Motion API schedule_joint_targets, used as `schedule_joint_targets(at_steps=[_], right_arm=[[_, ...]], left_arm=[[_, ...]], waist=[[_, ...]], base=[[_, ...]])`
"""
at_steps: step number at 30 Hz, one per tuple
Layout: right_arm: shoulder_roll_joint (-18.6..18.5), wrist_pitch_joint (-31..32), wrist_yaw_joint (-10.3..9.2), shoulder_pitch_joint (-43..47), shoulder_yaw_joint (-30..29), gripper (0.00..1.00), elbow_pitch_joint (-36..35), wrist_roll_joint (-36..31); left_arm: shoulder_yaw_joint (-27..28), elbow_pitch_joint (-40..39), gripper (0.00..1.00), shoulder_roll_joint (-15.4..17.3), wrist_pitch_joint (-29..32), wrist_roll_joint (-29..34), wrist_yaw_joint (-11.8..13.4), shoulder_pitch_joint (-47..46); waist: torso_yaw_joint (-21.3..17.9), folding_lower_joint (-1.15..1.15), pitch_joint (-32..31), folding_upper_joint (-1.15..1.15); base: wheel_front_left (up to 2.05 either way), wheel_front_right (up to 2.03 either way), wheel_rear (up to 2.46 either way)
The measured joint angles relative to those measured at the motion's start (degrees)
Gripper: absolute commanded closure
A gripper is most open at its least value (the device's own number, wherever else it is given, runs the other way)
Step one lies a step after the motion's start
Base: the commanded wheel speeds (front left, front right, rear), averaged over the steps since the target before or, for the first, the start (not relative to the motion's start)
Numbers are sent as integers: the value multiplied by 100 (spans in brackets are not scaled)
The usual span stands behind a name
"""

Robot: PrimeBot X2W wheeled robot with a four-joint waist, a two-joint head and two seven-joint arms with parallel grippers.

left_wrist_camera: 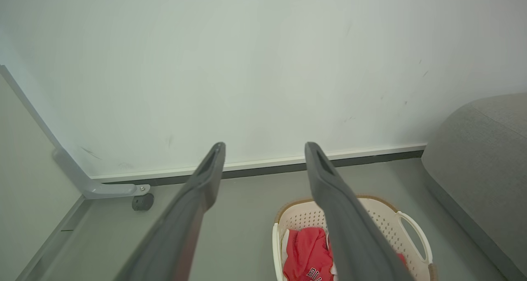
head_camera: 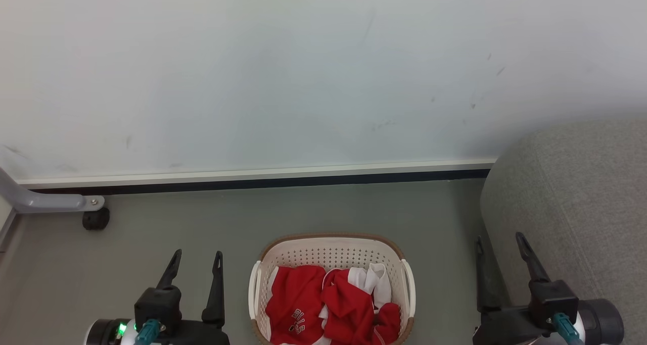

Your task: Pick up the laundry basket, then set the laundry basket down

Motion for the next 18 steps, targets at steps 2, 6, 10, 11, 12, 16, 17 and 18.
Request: schedule_joint_targets(at_steps=[2, 6, 10, 11, 12, 16, 17, 18], right_arm=[[3, 27, 0, 14, -4, 0, -1, -13], [11, 77, 0, 15, -16, 0, -12, -22], [13, 83, 0, 15, -22, 0, -27, -23], [14, 83, 0, 15, -22, 0, -29, -23], [14, 88, 0, 15, -22, 0, -29, -23], [15, 129, 0, 18, -21, 0, -43, -23], [15, 132, 0, 22, -20, 0, -63, -23], [16, 134, 0, 24, -15, 0, -86, -26]], left_arm=[[19, -12, 0, -1, 11, 9, 0, 2], [41, -42, 0, -2, 66, 41, 0, 4], [62, -69, 0, -14, 90, 42, 0, 14], [64, -75, 0, -20, 93, 43, 0, 18], [64, -81, 0, -23, 96, 51, 0, 23], [68, -101, 0, -37, 121, 57, 0, 59], [74, -120, 0, -43, 146, 57, 0, 83], [79, -136, 0, -46, 160, 59, 0, 107]], waist=[[-1, 0, 9, 0], [-2, 0, 21, 0], [-4, 0, 28, 0], [-5, 0, 31, 0], [-5, 0, 35, 0], [-7, 0, 53, 0], [-7, 0, 63, 0], [-8, 0, 79, 0]], base=[[0, 0, 0], [0, 0, 0], [0, 0, 0], [0, 0, 0], [0, 0, 0], [0, 0, 0], [0, 0, 0], [0, 0, 0]])
